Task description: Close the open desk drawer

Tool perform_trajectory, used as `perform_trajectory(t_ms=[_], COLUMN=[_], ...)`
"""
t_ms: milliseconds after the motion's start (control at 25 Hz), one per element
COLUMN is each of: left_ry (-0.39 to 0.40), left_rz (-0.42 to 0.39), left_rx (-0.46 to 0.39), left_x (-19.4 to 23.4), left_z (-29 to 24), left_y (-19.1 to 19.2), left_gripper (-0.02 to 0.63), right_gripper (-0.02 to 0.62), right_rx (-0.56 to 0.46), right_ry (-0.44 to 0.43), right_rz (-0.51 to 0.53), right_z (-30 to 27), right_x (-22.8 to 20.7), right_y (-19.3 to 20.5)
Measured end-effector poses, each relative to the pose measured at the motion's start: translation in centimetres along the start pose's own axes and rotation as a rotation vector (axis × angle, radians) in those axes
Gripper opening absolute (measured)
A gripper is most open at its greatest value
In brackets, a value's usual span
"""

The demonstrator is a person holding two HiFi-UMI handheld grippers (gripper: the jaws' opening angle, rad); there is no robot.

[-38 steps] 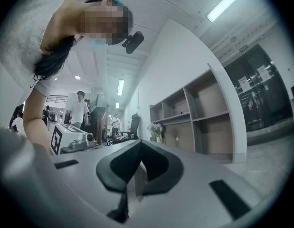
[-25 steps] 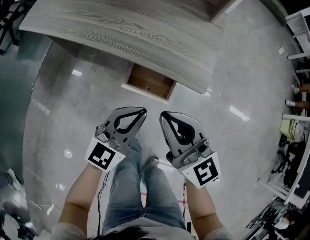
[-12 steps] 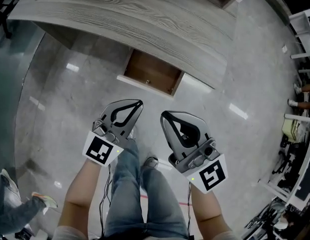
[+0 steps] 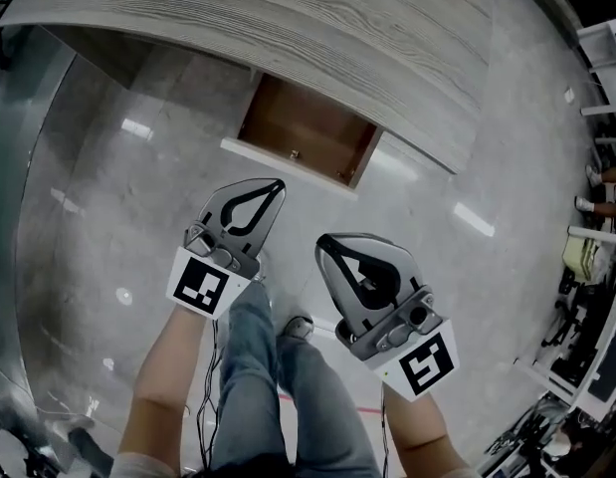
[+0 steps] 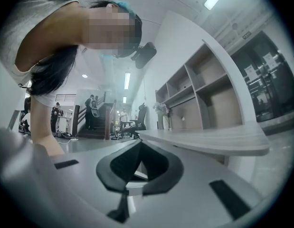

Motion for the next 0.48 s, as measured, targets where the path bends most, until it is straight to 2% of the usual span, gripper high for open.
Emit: perform_trajectory(t_ms=[240,480], left_ry=[-0.02,-0.046], left_rz=[0.005,0.051], left_rx=[-0.006,-0.013], left_x=[0.1,0.6], left_z=[-1.0,-1.4], left_y=[1.7,1.8], left_gripper=[0.011,0.011], right_gripper=[0.008,0.008], right_rx=[0.007,0.005], right_ry=[-0.002,0.004], right_rz=[-0.005,-0.012], right_z=[0.3,0.3], right_x=[0.2,0.4], right_y=[1.5,1.9])
Point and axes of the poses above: the fingertips, and each gripper's own axes: z backward along the fingers, x to its left, y out of its underside, the point moved 6 cm from there along z, backward along the fingers, and after that the axes turned 15 degrees about -y, right-handed, at the moved point
